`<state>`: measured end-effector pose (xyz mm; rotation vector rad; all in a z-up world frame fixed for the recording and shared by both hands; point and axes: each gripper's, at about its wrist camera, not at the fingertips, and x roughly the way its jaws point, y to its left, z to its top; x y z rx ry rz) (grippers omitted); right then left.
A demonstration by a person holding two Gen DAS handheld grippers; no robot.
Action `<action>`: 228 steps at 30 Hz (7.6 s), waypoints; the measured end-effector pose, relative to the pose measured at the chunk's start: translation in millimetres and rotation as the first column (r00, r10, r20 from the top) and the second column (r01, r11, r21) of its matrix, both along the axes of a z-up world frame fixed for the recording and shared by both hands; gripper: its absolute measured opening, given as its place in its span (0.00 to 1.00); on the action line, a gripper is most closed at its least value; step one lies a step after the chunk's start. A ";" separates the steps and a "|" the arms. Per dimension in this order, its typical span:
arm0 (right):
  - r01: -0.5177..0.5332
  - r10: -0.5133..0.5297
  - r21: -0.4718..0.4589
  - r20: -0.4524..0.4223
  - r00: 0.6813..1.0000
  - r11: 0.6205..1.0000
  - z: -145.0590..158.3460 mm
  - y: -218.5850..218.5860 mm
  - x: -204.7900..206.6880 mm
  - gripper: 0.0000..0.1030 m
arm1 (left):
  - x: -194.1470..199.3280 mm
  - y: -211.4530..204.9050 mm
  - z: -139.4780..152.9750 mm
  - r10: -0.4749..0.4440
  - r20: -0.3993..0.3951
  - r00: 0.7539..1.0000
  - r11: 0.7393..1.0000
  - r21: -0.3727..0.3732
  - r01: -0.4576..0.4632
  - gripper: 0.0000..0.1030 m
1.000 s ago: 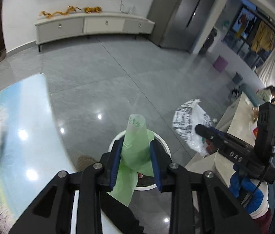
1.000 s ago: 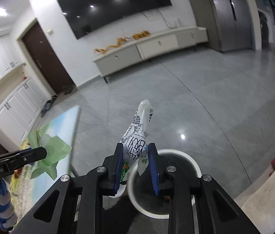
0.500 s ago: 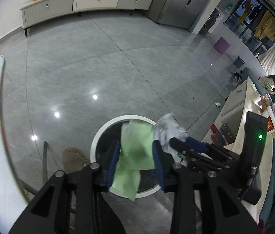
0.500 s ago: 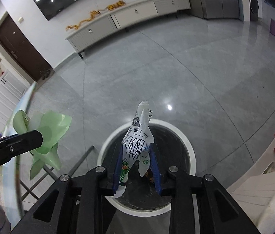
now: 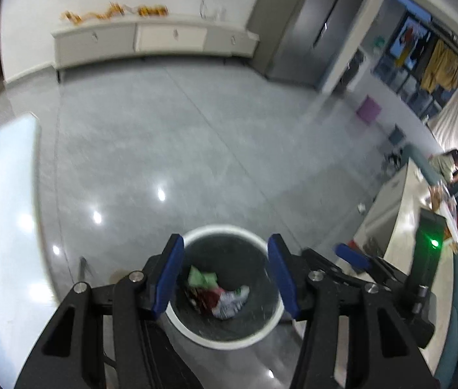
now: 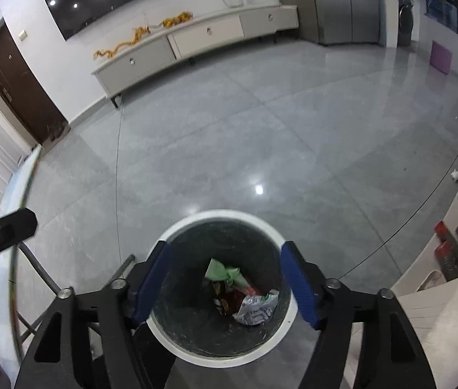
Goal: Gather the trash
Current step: 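Carry both bags to the bin and open both tools to drop them, then return both tools to the table, then grasp the red snack bag with the left tool while the right tool grasps the purple bag, then carry both bags over the bin and open both tools to drop them, then return both tools to the table, then grasp the red-clear wrapper with the left tool while the right tool grasps the white plastic bag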
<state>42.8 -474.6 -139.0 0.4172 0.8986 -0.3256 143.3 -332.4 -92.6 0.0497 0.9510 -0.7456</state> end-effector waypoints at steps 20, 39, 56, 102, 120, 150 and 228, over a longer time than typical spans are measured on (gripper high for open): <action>-0.015 0.117 -0.179 0.577 0.808 0.984 235.7 92.9 -87.4 1.00 | -54.4 164.7 148.9 0.172 0.296 0.940 0.982 -0.134 -0.137 0.58; -0.441 0.495 -0.231 0.482 0.722 0.867 244.1 262.9 22.9 1.00 | -16.6 450.5 112.1 0.552 0.294 0.781 0.830 -0.099 -0.550 0.70; -0.817 0.815 -0.091 0.191 0.547 0.570 90.2 434.7 150.1 1.00 | 56.5 532.7 -1.4 0.687 0.111 0.718 0.719 0.036 -0.694 0.70; -0.827 0.806 -0.047 0.262 0.530 0.560 93.5 425.8 88.4 0.30 | -22.8 507.5 49.8 0.664 0.133 0.736 0.746 -0.044 -0.665 0.17; -0.471 0.486 -0.149 0.427 0.763 0.870 169.9 197.7 6.3 0.30 | -18.1 310.9 113.1 0.366 0.216 0.905 0.930 -0.058 -0.362 0.17; -0.074 0.073 0.039 0.022 0.997 0.996 -17.5 12.1 -4.2 0.34 | 12.6 -35.2 -38.9 -0.124 -0.072 0.990 0.981 0.140 0.133 0.33; -0.639 0.620 0.144 0.158 0.769 0.756 42.4 318.3 198.5 0.46 | 110.7 335.9 -23.0 0.323 0.004 0.946 0.944 0.072 -0.323 0.41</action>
